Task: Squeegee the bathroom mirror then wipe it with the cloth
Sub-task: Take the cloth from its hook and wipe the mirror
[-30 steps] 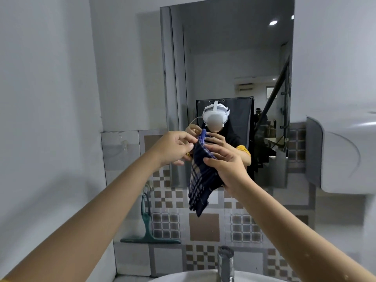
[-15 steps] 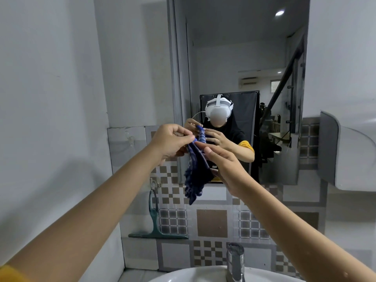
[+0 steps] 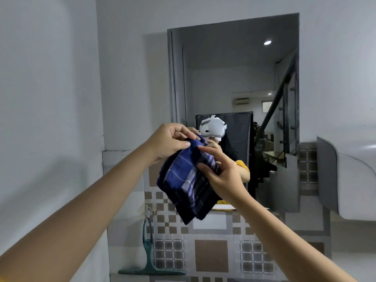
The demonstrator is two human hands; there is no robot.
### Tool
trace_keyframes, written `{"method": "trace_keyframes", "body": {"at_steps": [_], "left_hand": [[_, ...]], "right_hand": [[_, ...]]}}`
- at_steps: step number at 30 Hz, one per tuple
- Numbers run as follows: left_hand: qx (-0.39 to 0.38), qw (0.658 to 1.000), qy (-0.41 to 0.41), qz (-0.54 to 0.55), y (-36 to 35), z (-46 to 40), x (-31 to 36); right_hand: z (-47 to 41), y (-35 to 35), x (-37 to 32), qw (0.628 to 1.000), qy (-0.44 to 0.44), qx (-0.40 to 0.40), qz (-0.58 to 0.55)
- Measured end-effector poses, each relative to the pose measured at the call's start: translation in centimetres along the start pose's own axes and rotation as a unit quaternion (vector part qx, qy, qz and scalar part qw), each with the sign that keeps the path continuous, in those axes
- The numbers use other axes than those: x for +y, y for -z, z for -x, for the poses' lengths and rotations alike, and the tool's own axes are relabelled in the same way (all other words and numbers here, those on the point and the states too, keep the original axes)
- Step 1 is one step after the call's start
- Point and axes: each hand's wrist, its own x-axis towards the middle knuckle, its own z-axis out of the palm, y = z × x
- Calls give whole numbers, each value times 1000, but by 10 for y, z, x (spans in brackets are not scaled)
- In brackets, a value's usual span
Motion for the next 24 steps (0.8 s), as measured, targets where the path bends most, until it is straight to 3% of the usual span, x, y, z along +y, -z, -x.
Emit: {"method": "trace_keyframes", "body": {"at_steps": [4,7,11,17,20,24], "left_hand": [[68,994,-81,-17,6,-24,4],[141,981,-132,-16,25,-54,4],[236,950,-180,-96,46,-82,-13],[182,931,-199,-246,58,-110,-58],[147,903,-196,-354,58,-120,-75],[85,869,-126,-471,54,-132,-96]], "right_hand": [[-38,9,-5,971,119,60,198],[-92,22,-19,917,219,84,321],[-174,38,-45,833,261,89,480],[-292,40,-83,737,263,60,620],[-325,29,-77,734,253,79,625],[-349,10,-59,731,250,97,627]]}}
